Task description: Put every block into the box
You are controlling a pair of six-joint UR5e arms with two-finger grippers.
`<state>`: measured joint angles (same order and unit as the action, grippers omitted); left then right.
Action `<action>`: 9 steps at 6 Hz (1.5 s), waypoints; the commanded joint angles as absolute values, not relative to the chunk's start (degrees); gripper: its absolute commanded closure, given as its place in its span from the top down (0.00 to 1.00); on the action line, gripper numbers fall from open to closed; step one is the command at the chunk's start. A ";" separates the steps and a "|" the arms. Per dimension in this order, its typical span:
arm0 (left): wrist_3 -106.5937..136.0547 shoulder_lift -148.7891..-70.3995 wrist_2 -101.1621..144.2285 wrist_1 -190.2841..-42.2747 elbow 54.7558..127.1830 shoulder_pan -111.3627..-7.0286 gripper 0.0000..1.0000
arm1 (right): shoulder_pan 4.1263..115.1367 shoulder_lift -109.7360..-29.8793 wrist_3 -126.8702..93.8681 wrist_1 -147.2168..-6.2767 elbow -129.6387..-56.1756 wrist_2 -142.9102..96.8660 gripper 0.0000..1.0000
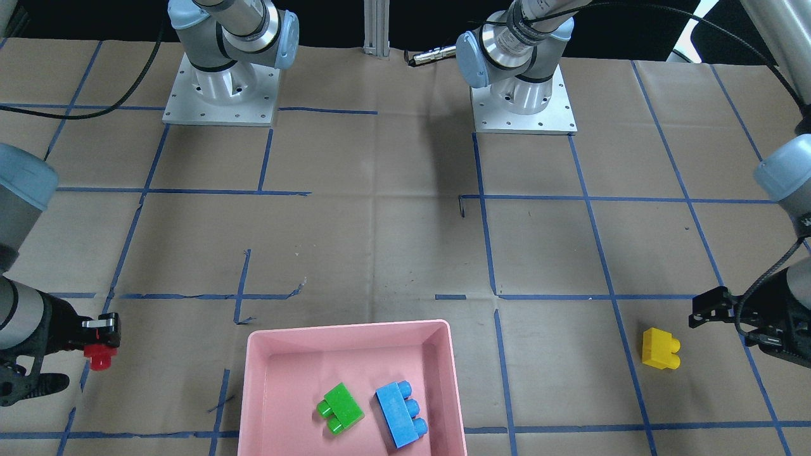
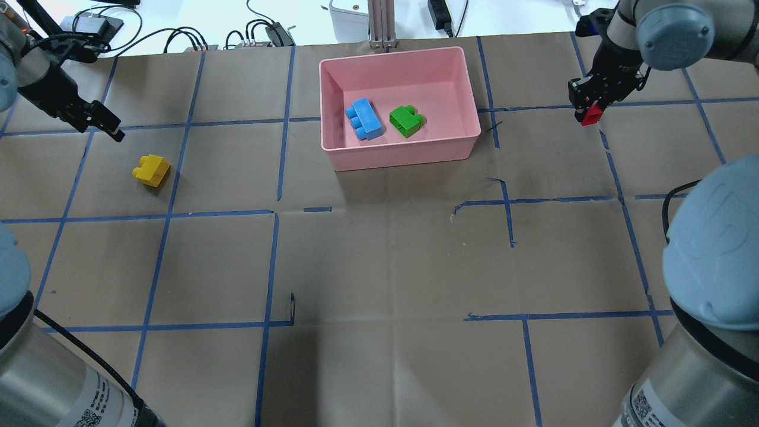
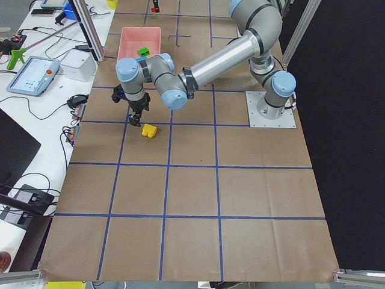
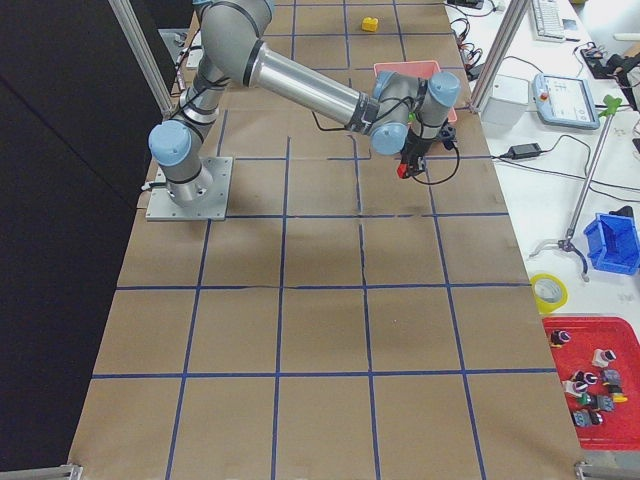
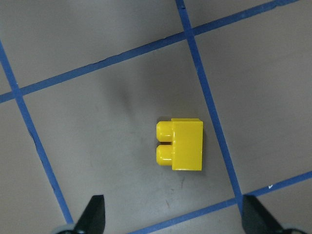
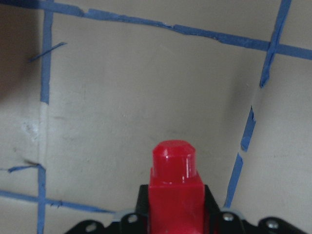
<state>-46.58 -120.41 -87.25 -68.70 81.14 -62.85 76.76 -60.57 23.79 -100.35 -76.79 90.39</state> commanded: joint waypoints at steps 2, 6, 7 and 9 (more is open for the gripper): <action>-49.57 -123.31 -85.61 -59.07 87.79 -63.02 0.98 | 81.43 -66.71 15.98 -93.78 -76.29 83.98 0.05; -50.89 -125.60 -85.61 -54.59 90.25 -63.19 0.97 | 94.99 -58.12 -8.49 -114.61 -73.22 70.23 0.06; -50.80 -125.68 -85.61 -54.06 90.79 -63.19 0.95 | 96.49 -55.75 -11.14 -122.79 -73.04 70.22 0.07; -50.89 -125.68 -85.78 -53.62 90.97 -63.19 0.62 | 97.82 -52.65 -10.90 -127.35 -73.12 70.49 0.16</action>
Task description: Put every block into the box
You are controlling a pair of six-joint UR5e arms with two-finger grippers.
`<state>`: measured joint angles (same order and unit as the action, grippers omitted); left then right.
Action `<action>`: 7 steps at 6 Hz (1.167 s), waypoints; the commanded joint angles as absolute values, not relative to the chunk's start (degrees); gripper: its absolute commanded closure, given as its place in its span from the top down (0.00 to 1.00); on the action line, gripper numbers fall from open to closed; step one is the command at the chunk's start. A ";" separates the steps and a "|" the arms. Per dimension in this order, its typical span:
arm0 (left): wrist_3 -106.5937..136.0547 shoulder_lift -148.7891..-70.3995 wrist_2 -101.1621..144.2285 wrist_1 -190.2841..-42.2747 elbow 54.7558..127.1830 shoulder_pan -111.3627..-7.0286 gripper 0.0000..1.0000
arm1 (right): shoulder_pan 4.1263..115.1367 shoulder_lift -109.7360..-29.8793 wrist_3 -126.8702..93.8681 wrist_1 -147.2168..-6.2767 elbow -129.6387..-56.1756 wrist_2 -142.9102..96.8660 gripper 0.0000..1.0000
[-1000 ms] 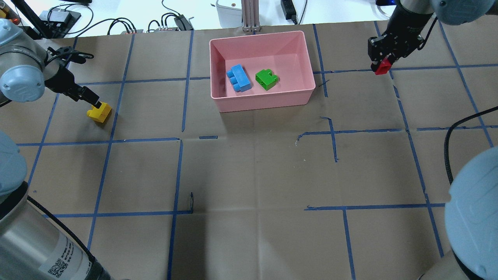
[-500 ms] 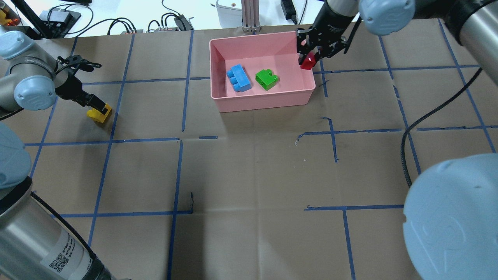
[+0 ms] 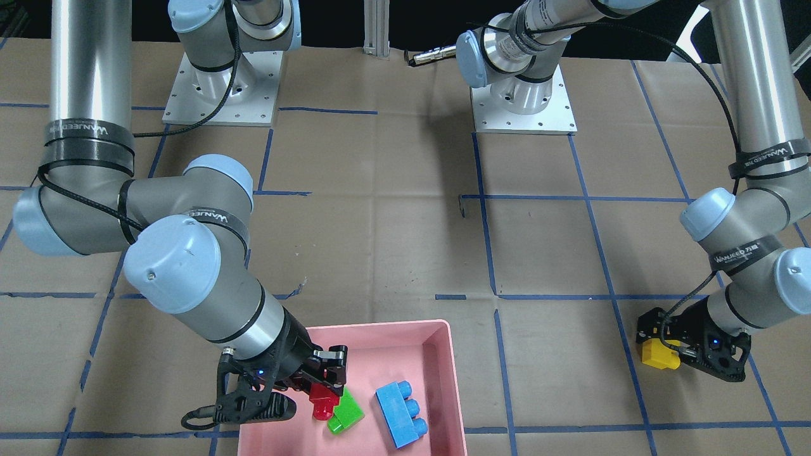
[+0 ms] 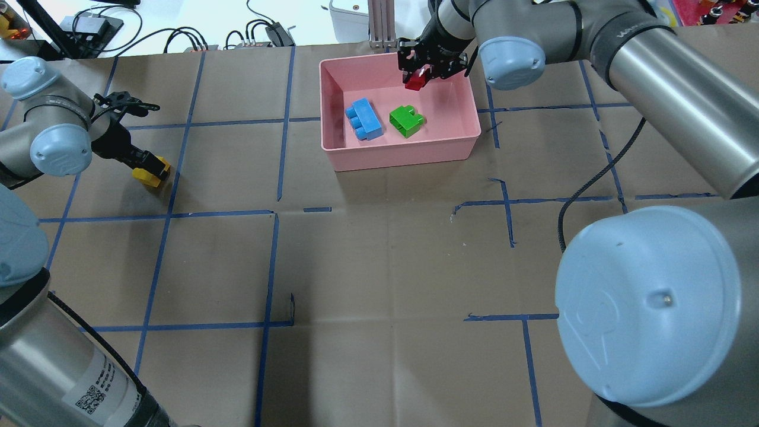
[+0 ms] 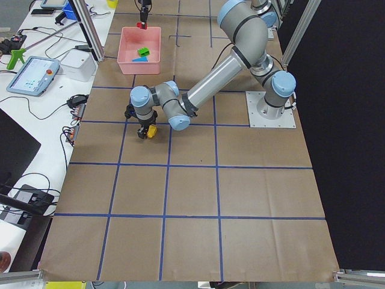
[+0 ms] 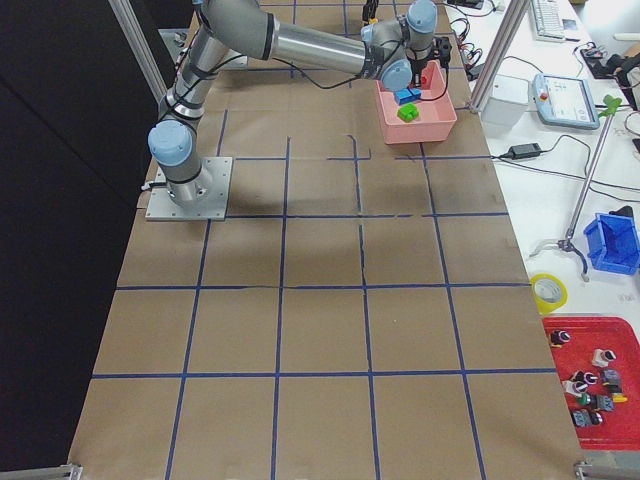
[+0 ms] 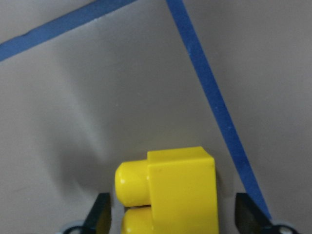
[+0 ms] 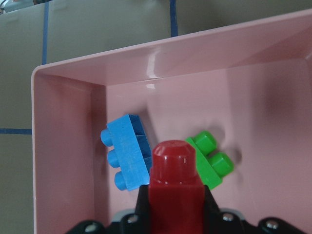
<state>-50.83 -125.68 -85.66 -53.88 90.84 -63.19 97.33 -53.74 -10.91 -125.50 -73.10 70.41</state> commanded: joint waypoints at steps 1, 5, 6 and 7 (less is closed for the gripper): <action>-51.15 -125.51 -85.87 -53.53 90.62 -63.11 0.36 | 97.74 -51.69 -10.64 -129.53 -73.04 70.49 0.68; -45.30 -120.69 -85.17 -61.02 80.38 -63.19 0.02 | 97.47 -53.07 -8.46 -129.38 -73.56 71.71 1.00; -39.61 -120.24 -85.08 -70.92 73.37 -63.28 0.02 | 96.43 -56.31 -2.78 -121.98 -73.65 75.63 1.00; -30.59 -120.58 -84.38 -78.85 66.95 -64.50 0.02 | 94.15 -59.38 -1.07 -115.81 -73.65 76.72 1.00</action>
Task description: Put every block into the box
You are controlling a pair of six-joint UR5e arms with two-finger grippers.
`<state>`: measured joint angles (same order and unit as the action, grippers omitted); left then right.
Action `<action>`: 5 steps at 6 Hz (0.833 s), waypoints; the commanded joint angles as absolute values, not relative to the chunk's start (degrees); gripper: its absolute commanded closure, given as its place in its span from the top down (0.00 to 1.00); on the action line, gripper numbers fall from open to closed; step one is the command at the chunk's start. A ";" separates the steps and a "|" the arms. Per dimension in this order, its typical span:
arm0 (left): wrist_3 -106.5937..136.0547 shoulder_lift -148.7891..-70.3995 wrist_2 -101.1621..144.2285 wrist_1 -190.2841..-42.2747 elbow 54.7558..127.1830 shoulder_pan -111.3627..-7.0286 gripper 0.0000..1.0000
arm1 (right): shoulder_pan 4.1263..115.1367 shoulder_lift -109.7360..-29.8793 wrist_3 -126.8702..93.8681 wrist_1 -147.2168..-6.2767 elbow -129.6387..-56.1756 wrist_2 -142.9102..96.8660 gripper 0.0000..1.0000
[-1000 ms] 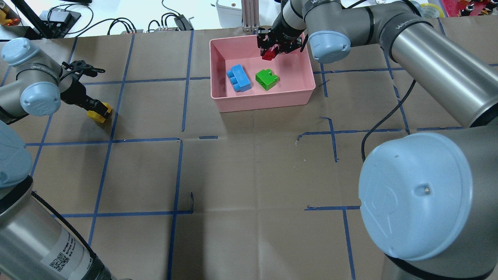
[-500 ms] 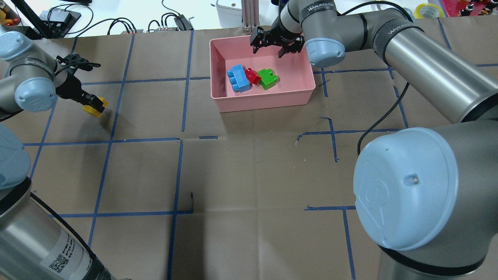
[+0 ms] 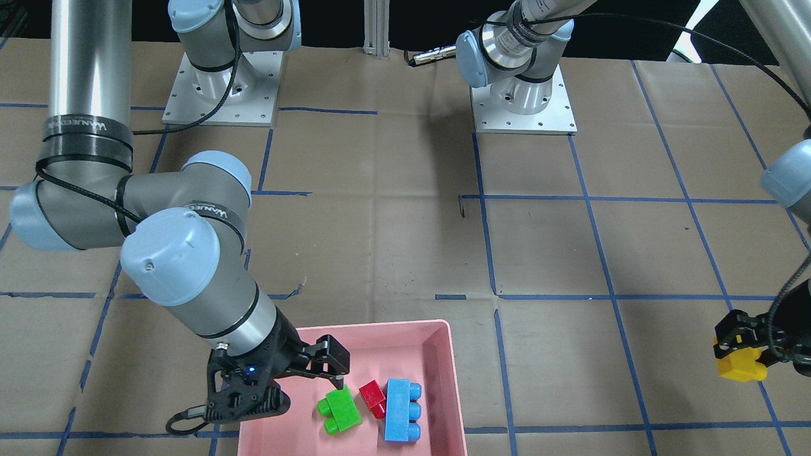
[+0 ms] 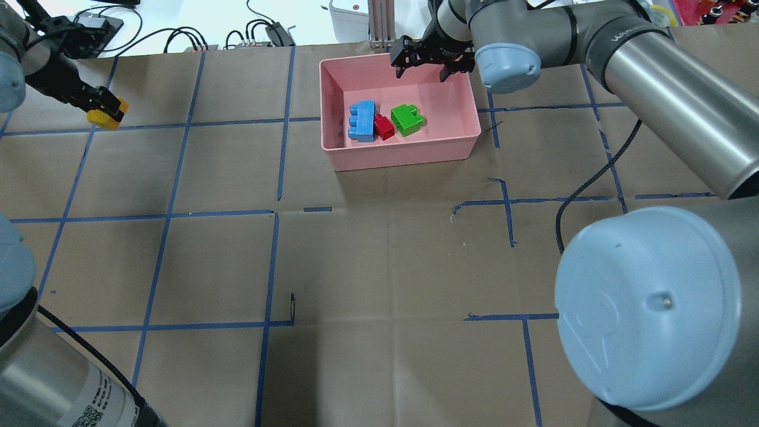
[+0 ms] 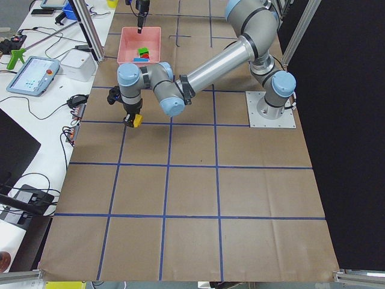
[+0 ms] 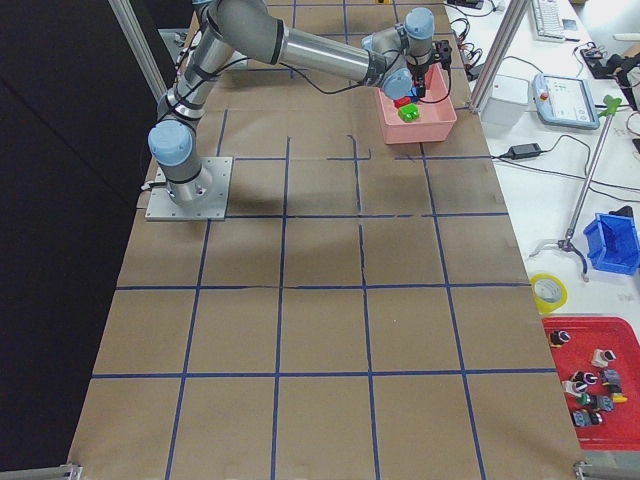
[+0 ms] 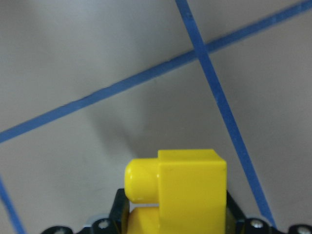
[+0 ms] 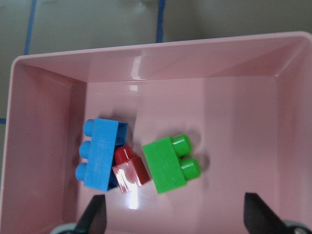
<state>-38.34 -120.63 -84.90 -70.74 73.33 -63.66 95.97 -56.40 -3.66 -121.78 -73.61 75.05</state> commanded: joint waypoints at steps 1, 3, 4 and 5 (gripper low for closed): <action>-23.80 -121.02 -83.50 -84.93 62.01 -67.99 0.02 | 92.74 -62.29 3.73 -115.23 -73.65 78.47 1.00; -7.30 -122.16 -83.41 -86.49 57.94 -77.20 0.02 | 92.46 -70.27 8.35 -103.09 -74.18 82.35 1.00; 2.28 -124.17 -83.23 -86.05 55.66 -82.65 0.02 | 92.46 -75.71 8.09 -91.26 -74.88 82.09 1.00; 11.07 -127.15 -83.32 -85.87 51.55 -88.45 0.02 | 92.46 -79.59 8.70 -80.88 -75.40 83.05 1.00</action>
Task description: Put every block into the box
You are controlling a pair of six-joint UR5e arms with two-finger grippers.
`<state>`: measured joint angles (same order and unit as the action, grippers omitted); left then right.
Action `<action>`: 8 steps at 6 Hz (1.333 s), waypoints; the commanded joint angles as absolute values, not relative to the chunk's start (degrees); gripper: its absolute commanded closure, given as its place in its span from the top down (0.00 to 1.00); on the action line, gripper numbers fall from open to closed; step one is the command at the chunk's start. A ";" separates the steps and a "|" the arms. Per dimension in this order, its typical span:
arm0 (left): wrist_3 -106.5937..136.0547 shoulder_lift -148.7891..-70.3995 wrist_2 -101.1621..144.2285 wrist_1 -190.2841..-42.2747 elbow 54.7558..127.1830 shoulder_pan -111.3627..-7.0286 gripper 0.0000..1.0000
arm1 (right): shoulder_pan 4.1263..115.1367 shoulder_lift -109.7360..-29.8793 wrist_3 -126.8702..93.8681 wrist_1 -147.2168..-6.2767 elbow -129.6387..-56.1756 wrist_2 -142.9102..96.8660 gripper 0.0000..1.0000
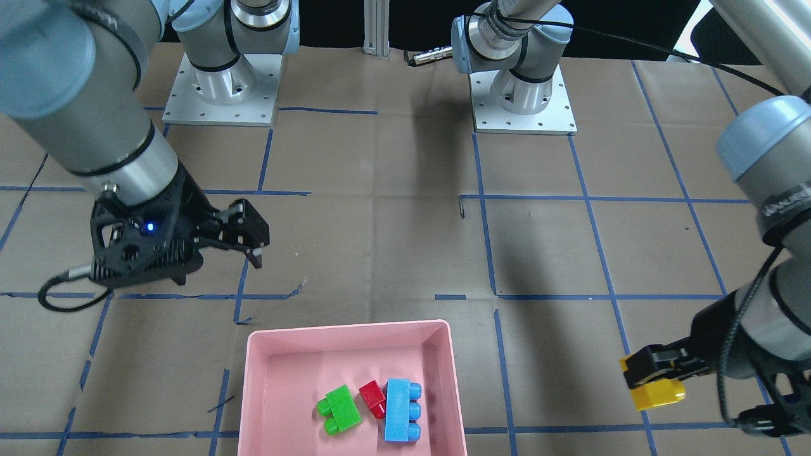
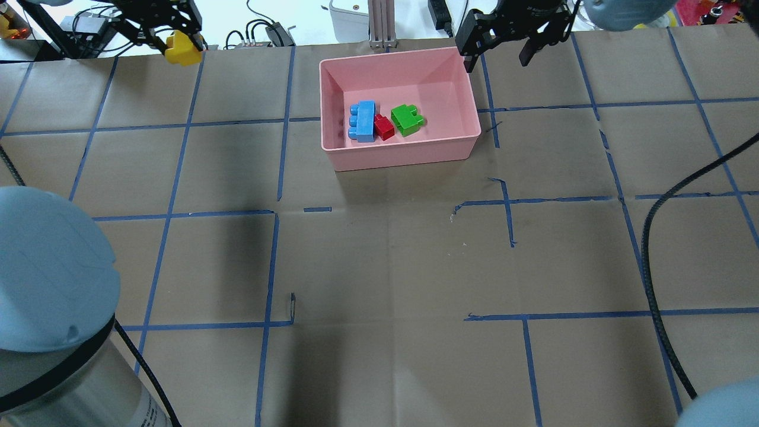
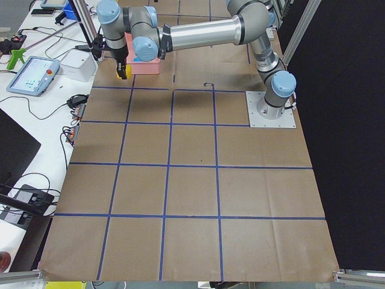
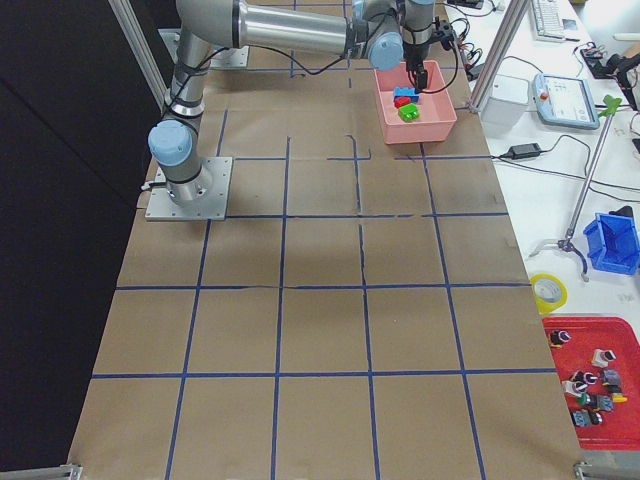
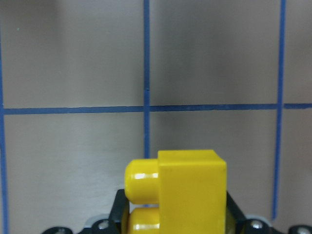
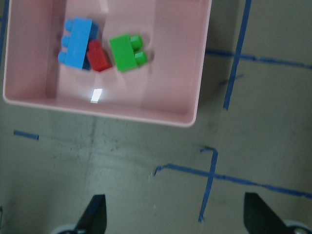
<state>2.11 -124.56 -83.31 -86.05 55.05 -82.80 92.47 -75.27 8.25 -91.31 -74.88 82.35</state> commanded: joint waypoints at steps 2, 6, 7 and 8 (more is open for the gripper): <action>23.51 -135.57 -84.19 -84.30 44.41 -98.49 0.02 | 92.55 -89.50 8.18 -79.63 -85.53 89.02 1.00; 26.02 -143.18 -89.03 -75.94 46.13 -103.18 0.04 | 92.37 -97.64 6.60 -98.00 -99.32 92.90 1.00; 26.02 -142.39 -89.03 -75.94 47.19 -103.27 0.14 | 92.37 -97.47 5.81 -98.00 -99.32 92.90 1.00; 26.10 -141.16 -89.29 -75.94 48.07 -103.27 0.81 | 92.37 -97.56 5.80 -98.09 -99.40 92.73 1.00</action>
<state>26.05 -142.24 -89.08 -75.97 47.15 -103.22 92.38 -97.50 6.05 -97.97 -99.32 92.81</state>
